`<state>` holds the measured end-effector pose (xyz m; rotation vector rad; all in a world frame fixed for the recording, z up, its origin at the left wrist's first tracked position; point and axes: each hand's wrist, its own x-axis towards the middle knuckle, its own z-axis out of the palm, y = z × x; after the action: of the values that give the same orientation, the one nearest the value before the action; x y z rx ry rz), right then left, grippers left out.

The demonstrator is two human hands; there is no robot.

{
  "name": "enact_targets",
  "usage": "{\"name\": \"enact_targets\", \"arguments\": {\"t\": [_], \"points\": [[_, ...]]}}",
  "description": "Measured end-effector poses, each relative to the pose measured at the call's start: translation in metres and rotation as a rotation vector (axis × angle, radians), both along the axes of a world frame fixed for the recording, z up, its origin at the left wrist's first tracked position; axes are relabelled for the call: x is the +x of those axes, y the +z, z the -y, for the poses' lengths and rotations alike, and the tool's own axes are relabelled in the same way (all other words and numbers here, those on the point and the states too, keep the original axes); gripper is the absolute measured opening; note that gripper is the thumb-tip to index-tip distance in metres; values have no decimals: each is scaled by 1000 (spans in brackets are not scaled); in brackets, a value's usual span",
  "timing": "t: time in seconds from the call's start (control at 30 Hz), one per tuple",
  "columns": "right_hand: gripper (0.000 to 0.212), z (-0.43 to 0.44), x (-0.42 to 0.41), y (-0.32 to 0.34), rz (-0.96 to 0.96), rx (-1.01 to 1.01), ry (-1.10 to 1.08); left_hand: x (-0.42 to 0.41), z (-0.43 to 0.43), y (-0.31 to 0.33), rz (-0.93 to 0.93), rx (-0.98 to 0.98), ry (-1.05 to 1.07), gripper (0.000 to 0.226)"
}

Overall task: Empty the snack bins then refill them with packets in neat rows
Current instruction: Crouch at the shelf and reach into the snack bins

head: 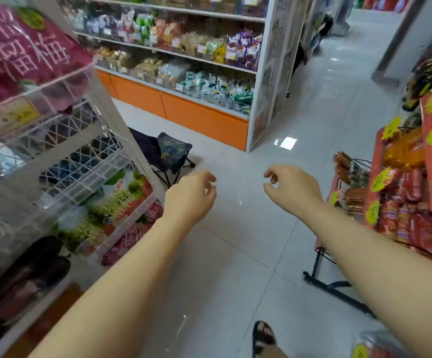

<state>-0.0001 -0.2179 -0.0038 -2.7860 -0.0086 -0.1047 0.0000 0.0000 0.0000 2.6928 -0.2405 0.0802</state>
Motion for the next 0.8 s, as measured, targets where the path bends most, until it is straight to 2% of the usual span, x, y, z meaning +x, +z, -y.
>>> {"name": "enact_targets", "arguments": {"t": [0.13,0.33,0.53,0.8], "points": [[26,5,29,-32,-92,-43,-17,30,2,-32,-115,63,6,29],[25,36,105,-63,-161,-37,9,104,15,-59,-156,51,57,28],[25,61,188,-71,-237,-65,67,175,35,-66,-208,23,133,28],[25,61,286,-74,-268,-71,116,272,47,-68,-244,9,130,27]]}}
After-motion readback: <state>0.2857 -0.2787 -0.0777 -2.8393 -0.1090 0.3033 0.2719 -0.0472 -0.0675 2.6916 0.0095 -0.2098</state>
